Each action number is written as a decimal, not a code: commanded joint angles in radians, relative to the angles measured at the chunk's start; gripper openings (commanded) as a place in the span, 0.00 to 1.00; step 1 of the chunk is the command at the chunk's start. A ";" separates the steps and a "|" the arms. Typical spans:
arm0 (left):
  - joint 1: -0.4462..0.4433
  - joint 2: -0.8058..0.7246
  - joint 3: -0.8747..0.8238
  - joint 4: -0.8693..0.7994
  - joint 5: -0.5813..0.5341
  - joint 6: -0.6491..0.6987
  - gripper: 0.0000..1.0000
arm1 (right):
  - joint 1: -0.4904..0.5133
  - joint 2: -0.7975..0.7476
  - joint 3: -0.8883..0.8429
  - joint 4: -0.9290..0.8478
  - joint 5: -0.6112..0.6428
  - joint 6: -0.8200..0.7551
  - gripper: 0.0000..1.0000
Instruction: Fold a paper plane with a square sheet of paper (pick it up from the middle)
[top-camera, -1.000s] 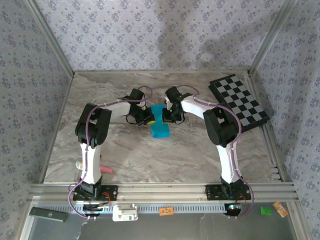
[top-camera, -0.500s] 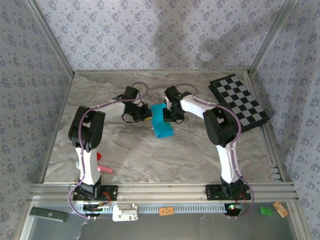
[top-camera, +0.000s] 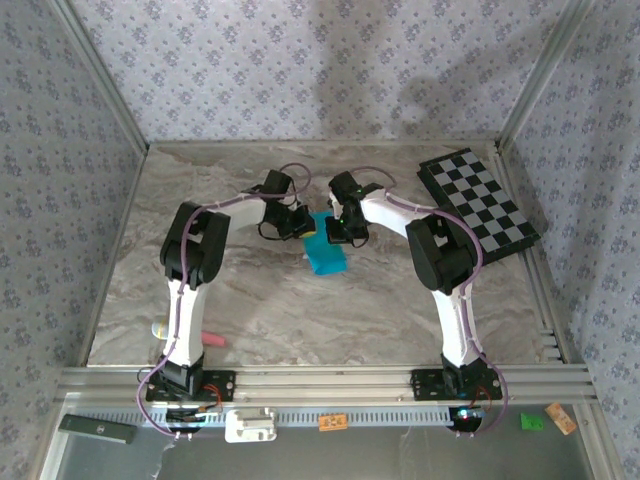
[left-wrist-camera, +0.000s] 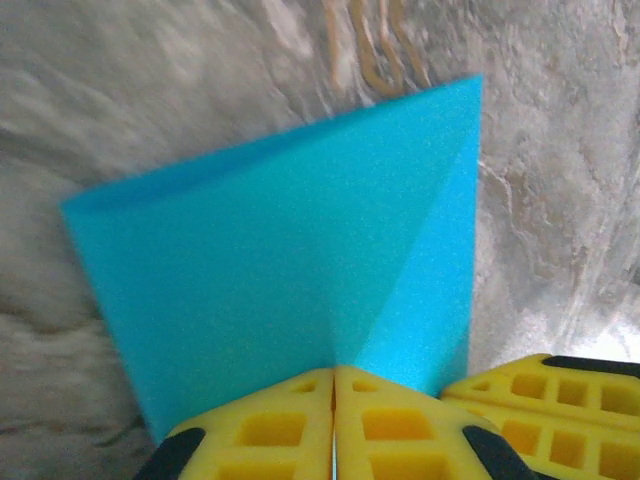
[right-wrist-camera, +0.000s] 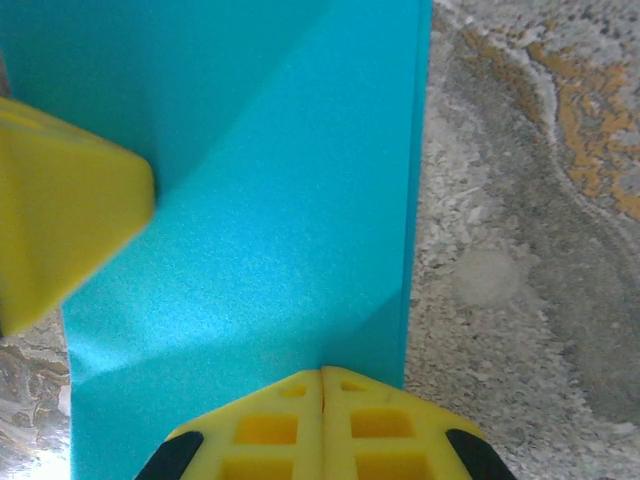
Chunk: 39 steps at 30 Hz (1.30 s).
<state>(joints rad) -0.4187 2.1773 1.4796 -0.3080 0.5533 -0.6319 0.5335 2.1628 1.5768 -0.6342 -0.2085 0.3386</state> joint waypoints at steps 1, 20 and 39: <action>0.073 0.040 0.012 -0.087 -0.079 0.086 0.09 | -0.011 0.138 -0.075 -0.218 0.217 -0.034 0.06; -0.002 -0.140 -0.093 0.107 0.050 -0.024 0.09 | -0.001 0.145 -0.055 -0.237 0.208 -0.053 0.06; 0.038 -0.083 -0.185 0.018 -0.111 0.037 0.08 | -0.007 0.131 -0.073 -0.255 0.208 -0.074 0.05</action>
<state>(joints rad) -0.4431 2.1185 1.3548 -0.2058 0.5564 -0.6361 0.5438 2.1681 1.6009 -0.6804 -0.1390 0.2901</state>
